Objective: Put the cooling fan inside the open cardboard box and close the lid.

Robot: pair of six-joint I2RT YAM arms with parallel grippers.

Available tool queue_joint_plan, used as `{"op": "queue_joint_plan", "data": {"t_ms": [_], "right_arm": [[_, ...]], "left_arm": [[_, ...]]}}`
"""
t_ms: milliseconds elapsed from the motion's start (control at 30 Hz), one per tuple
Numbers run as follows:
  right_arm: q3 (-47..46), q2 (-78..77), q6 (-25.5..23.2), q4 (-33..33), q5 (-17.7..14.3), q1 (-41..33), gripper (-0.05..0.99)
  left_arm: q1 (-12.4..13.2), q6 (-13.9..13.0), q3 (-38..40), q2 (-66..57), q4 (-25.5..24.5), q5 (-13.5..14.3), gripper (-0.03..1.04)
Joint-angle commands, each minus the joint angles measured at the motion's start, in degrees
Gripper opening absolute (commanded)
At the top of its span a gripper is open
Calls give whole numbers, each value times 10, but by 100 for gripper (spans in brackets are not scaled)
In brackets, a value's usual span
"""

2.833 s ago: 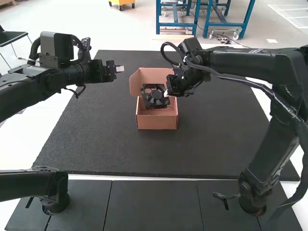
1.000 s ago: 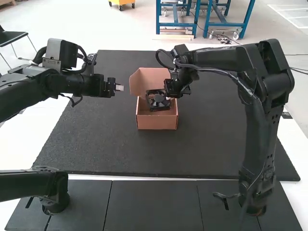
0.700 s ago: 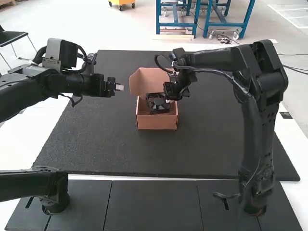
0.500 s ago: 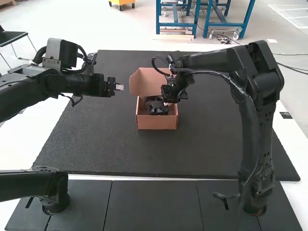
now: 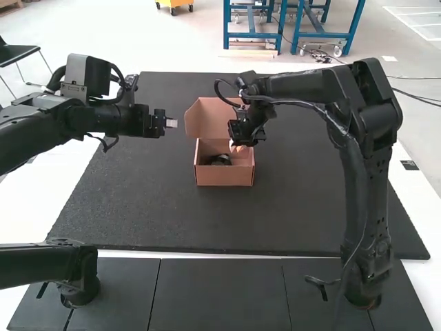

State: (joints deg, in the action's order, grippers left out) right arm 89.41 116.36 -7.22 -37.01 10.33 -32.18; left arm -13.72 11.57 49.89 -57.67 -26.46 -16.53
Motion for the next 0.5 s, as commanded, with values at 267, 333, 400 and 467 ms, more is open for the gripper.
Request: {"op": "queue_joint_plan", "data": {"t_ms": [267, 333, 400, 467], "right_arm": [[99, -10, 31, -68, 0, -7, 66], [122, -15, 34, -95, 0, -6, 76], [144, -20, 39, -119, -1, -5, 81], [166, -29, 45, -142, -2, -4, 81]], "left_arm": [[14, -3, 7, 5, 14, 28, 97], [18, -2, 10, -3, 17, 32, 97], [20, -3, 14, -15, 21, 39, 97], [23, -4, 21, -27, 23, 51, 97]]}}
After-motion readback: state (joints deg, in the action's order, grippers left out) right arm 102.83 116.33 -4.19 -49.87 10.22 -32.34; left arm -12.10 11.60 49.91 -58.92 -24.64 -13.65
